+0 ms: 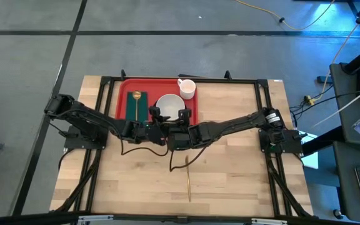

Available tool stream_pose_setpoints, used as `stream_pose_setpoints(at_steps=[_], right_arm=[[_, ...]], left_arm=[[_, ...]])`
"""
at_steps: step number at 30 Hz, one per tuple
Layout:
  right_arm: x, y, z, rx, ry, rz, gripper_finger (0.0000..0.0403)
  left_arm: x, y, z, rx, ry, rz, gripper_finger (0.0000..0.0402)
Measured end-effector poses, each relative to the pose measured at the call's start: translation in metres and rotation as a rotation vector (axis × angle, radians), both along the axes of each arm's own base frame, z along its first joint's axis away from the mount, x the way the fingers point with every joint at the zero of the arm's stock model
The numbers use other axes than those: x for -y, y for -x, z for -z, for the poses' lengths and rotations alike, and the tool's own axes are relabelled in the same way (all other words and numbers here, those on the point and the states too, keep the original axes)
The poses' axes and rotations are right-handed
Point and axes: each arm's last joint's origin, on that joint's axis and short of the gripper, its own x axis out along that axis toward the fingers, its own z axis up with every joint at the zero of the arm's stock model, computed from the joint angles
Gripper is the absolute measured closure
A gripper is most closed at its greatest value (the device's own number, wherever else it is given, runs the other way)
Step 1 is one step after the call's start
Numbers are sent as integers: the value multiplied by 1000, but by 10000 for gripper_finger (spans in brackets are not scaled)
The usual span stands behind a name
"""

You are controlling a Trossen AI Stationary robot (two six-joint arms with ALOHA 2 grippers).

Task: Set up tray
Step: Put the gold fork on the green napkin to the left of the gold spoon

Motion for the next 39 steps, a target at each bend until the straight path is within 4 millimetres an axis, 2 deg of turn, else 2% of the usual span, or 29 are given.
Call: stream_pose_setpoints(at_steps=[11,17,28,39], right_arm=[[0,0,0,-2,-10,-4,403],[0,0,-1,3,-12,-9,403],[0,0,0,3,-8,-4,403],[0,0,0,-2,-2,-3,403]], left_arm=[[2,-3,-3,28,-5,35,309],[12,-4,-8,54,-50,68,307],[18,-3,-8,39,-60,102,340],[20,-3,-8,50,-19,138,268]])
